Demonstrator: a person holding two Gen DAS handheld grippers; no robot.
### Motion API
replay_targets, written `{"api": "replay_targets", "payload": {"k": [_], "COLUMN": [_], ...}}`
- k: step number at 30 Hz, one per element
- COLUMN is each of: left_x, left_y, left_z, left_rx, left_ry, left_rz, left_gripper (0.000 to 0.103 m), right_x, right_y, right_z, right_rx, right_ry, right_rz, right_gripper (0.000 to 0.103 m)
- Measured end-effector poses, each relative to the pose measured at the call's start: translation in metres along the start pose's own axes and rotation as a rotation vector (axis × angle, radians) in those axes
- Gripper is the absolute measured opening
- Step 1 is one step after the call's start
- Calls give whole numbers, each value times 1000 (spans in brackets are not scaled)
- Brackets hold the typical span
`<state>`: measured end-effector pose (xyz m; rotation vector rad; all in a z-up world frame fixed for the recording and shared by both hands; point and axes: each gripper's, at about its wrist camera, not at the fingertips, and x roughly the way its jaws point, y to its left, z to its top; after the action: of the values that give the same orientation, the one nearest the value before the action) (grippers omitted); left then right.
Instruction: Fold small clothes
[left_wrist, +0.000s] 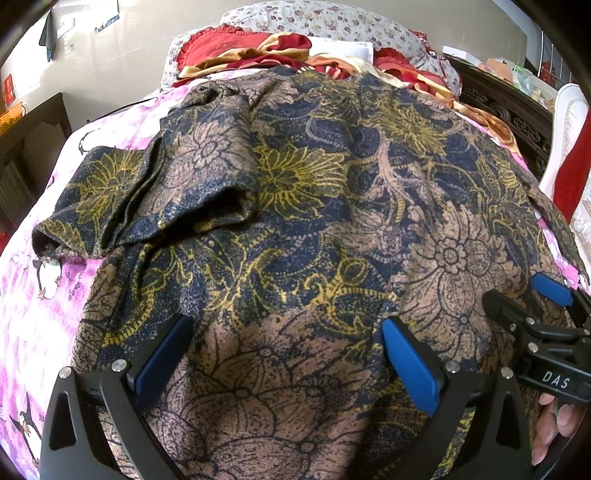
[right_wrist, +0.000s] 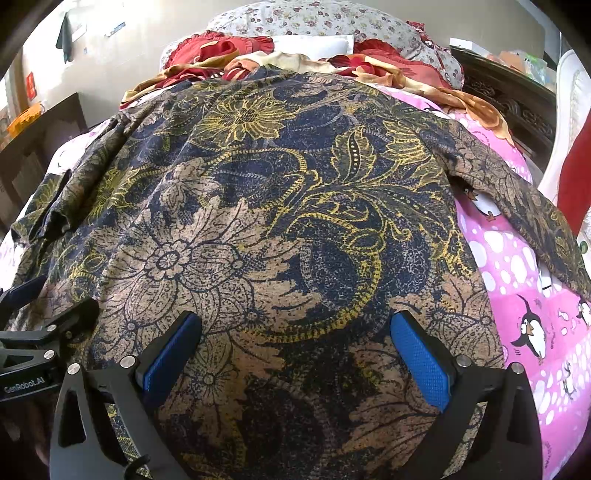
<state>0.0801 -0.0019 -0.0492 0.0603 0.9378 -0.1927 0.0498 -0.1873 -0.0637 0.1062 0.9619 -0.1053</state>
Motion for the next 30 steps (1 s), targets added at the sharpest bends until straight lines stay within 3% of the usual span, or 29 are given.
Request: {"api": "replay_targets", "payload": {"k": [12, 17, 23, 25, 26, 28, 29, 30], "left_x": [-3, -38, -73, -71, -64, -45, -32, -23], "left_y": [6, 21, 91, 110, 121, 135, 138, 137], "left_z": [-1, 3, 45, 57, 64, 73, 77, 81], "left_rx": [-10, 26, 102, 73, 57, 47, 53, 61], "left_ry": [-6, -41, -232, -237, -212, -128, -63, -26], "left_rz": [-13, -44, 110, 128, 108, 54, 17, -10], "left_gripper": [103, 102, 102, 102, 96, 74, 56, 52], "right_x": [-1, -1, -1, -1, -1, -1, -1, -1], "right_y": [-1, -1, -3, -2, -2, -2, -2, -3], "right_z": [-1, -1, 0, 0, 0, -1, 0, -1], "right_rx": [-1, -1, 4, 5, 5, 5, 5, 6], "right_ry": [0, -1, -4, -5, -5, -5, -5, -5], "right_rz": [0, 0, 10, 11, 11, 10, 11, 12], "right_gripper": [95, 95, 95, 95, 95, 95, 95, 95]}}
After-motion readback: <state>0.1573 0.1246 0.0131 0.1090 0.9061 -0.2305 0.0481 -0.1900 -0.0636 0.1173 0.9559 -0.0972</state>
